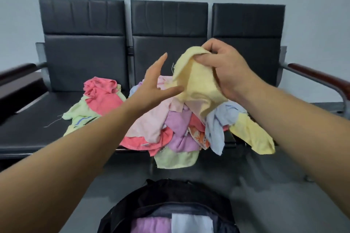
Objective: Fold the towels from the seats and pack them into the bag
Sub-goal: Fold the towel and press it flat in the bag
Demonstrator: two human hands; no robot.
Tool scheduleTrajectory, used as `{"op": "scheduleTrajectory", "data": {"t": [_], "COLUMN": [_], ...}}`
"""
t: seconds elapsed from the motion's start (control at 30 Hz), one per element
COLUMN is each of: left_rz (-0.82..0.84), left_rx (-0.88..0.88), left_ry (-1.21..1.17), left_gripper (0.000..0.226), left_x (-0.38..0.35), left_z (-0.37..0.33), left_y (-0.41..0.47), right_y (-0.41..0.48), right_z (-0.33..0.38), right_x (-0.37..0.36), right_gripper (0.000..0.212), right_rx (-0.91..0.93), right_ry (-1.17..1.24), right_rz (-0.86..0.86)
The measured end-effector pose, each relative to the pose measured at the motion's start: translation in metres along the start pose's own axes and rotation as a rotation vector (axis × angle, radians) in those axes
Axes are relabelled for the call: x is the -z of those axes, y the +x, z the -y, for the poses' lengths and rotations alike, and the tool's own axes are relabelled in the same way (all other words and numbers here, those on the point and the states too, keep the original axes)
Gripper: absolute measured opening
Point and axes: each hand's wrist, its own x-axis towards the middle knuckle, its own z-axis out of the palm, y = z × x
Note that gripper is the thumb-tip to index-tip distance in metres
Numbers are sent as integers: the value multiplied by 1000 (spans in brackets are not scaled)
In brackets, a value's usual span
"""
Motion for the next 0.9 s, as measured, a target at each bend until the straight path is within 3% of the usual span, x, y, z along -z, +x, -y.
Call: {"op": "scheduleTrajectory", "data": {"t": [0.07,0.17,0.2,0.27,0.33,0.37,0.43,0.5,0.57,0.63,0.77,0.9], "left_rz": [91,192,210,263,281,280,250,270,279,259,179,371], "left_rx": [-109,-100,-77,-40,7,22,27,8,7,12,60,112], "left_ry": [-73,-218,-245,-352,-491,-536,-573,-572,-493,-402,-347,-10], "left_gripper": [79,19,11,14,17,19,27,26,37,33,28,46], "left_x": [4,11,15,22,28,31,35,38,39,41,47,32], "left_z": [-31,-67,-78,-95,-112,-120,-133,-142,-142,-137,-115,-103], "left_y": [0,-1,-2,-7,-11,-12,-14,-14,-15,-17,-22,-39], "right_y": [-8,-14,-15,-16,-18,-20,-22,-24,-25,-29,-37,-45], "right_z": [31,63,72,84,95,99,104,102,98,93,70,52], "right_x": [3,13,17,28,38,42,46,45,42,38,31,18], "right_gripper": [23,20,17,14,4,8,40,47,26,7,11,11], "right_rx": [1,-13,-28,-58,-104,-140,-227,-259,-261,-256,-172,-208], "right_ry": [0,-71,-73,-40,44,101,116,30,-17,-103,-606,-506], "right_rz": [96,104,68,51,167,248,378,422,411,397,346,342]}}
